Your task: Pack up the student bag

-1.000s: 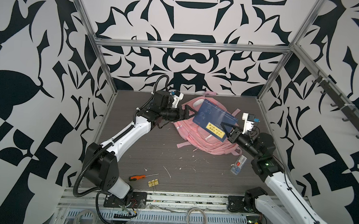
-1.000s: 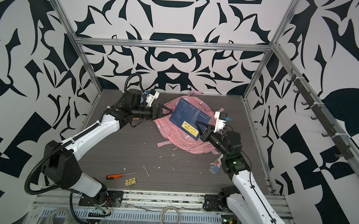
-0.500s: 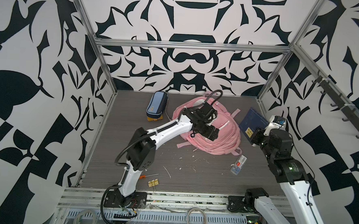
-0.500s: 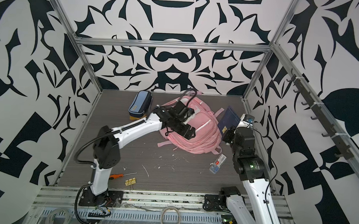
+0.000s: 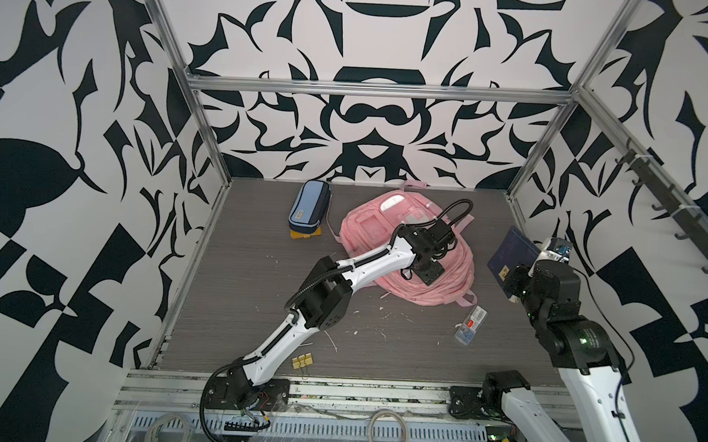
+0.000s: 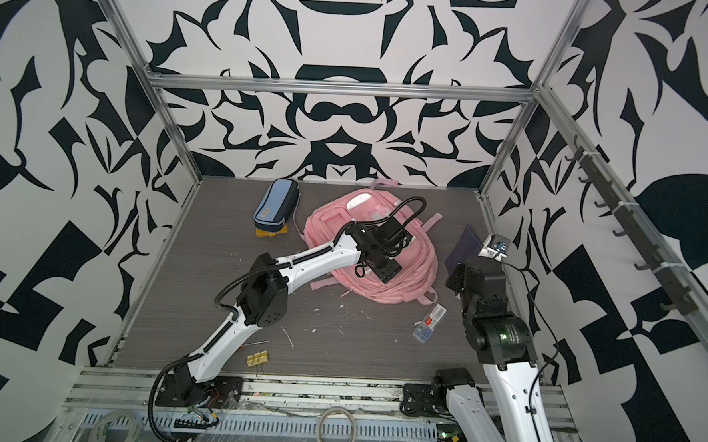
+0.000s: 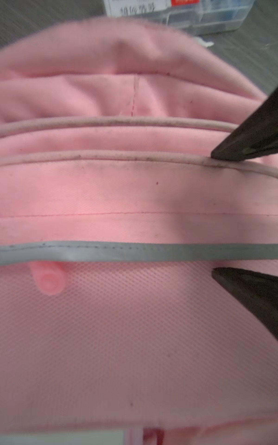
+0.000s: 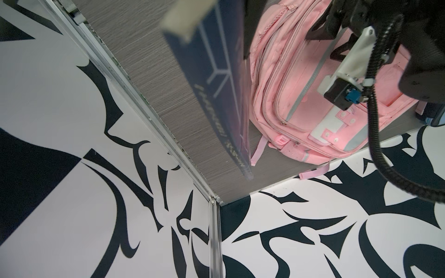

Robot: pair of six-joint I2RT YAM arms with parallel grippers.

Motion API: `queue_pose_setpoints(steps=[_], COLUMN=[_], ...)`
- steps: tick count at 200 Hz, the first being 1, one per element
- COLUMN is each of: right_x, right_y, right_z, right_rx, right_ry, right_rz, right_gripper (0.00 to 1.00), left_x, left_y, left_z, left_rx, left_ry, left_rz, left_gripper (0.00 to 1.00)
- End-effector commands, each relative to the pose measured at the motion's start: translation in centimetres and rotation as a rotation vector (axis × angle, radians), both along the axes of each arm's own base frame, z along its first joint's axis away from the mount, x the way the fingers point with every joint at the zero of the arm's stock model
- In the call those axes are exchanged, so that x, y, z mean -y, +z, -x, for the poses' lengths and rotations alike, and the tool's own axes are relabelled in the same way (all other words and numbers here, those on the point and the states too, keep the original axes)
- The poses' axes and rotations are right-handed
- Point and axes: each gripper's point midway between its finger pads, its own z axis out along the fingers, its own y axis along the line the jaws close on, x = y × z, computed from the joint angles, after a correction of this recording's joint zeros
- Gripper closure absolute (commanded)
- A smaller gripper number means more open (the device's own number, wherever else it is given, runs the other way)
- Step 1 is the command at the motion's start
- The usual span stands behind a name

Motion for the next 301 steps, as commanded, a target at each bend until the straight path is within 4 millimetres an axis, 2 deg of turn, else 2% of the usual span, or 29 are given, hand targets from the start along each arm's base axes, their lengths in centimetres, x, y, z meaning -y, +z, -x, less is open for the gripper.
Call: queue_pose_setpoints(steps=[1, 24, 52, 63, 84, 117, 142, 163, 173, 216, 252, 273, 301], right_x=[0.6, 0.5, 0.4, 0.4, 0.4, 0.0, -1.3, -2.2, -2.3, -5.9, -9.4, -11.2, -12.5], right_y=[3.0, 3.4, 3.8, 3.9, 3.8, 2.8, 1.7, 0.8, 0.6, 0.0, -0.3, -0.9, -1.2], right_z=[0.2, 0.1, 0.0, -0.1, -0.1, 0.0, 0.6, 1.6, 2.1, 2.7, 1.7, 0.7, -1.5], right_rx=[0.069, 0.051, 0.045, 0.046, 0.040, 0.032, 0.030, 0.035, 0.037, 0.037, 0.046, 0.034, 0.056], right_ry=[-0.024, -0.010, 0.000, 0.005, 0.011, 0.035, 0.105, 0.140, 0.141, 0.302, 0.469, 0.541, 0.573], right_rz=[0.014, 0.032, 0.046, 0.051, 0.063, 0.056, 0.006, -0.053, -0.067, -0.223, -0.335, -0.409, -0.482], right_gripper=[1.00, 1.00, 1.00, 1.00, 1.00, 1.00, 1.00, 1.00, 1.00, 1.00, 1.00, 1.00, 1.00], left_x=[-1.6, -0.8, 0.1, 0.5, 0.6, -0.1, -0.4, -1.3, -2.4, -7.4, -9.4, -9.4, -8.6], left_y=[-3.5, -4.3, -4.7, -4.6, -4.3, -2.5, 1.0, 5.2, 7.3, 15.3, 20.6, 23.2, 26.8], left_z=[0.2, 0.7, 1.1, 1.3, 1.4, 1.3, 1.2, 0.7, 0.1, -2.8, -2.8, -2.0, -0.3], left_rx=[0.016, 0.085, 0.099, 0.086, 0.068, 0.050, 0.038, 0.006, -0.024, -0.160, -0.188, -0.193, -0.190], left_ry=[-0.018, -0.059, -0.079, -0.084, -0.086, -0.069, -0.054, -0.023, 0.013, 0.145, 0.126, 0.084, -0.014], left_rz=[-0.143, -0.174, -0.161, -0.145, -0.130, -0.098, -0.033, 0.056, 0.112, 0.371, 0.510, 0.596, 0.745], left_gripper=[0.31, 0.31, 0.38, 0.46, 0.69, 1.00, 1.00, 1.00, 1.00, 1.00, 1.00, 1.00, 1.00])
